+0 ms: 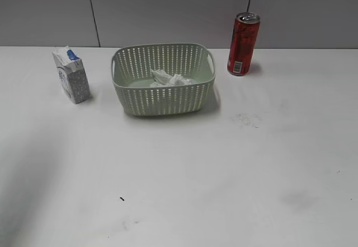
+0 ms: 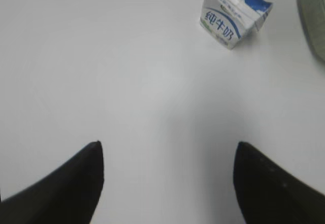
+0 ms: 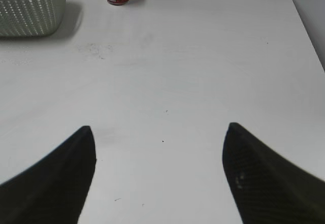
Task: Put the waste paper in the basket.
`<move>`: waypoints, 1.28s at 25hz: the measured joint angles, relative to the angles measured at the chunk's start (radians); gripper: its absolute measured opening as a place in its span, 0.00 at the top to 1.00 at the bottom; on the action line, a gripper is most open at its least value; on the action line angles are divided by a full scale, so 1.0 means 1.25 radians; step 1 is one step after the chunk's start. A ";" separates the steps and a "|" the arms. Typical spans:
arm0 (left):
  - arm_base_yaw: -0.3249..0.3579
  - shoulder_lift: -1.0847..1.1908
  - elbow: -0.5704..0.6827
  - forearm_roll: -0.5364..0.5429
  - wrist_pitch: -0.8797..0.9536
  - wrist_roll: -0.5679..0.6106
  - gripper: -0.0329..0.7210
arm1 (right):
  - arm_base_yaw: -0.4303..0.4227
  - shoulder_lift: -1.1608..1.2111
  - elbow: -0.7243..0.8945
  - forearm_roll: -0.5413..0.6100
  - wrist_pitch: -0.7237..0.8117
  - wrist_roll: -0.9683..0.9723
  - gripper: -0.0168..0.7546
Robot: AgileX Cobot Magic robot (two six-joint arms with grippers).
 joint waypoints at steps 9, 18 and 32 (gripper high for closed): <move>0.000 -0.297 0.294 0.000 -0.005 -0.011 0.19 | 0.000 0.000 0.000 0.000 0.000 0.000 0.22; 0.000 -0.589 0.603 0.000 -0.104 -0.024 0.19 | 0.000 0.000 0.000 0.000 0.000 0.000 0.22; 0.000 -0.896 0.758 -0.002 -0.152 -0.027 0.19 | 0.000 0.000 0.000 0.000 0.000 0.000 0.22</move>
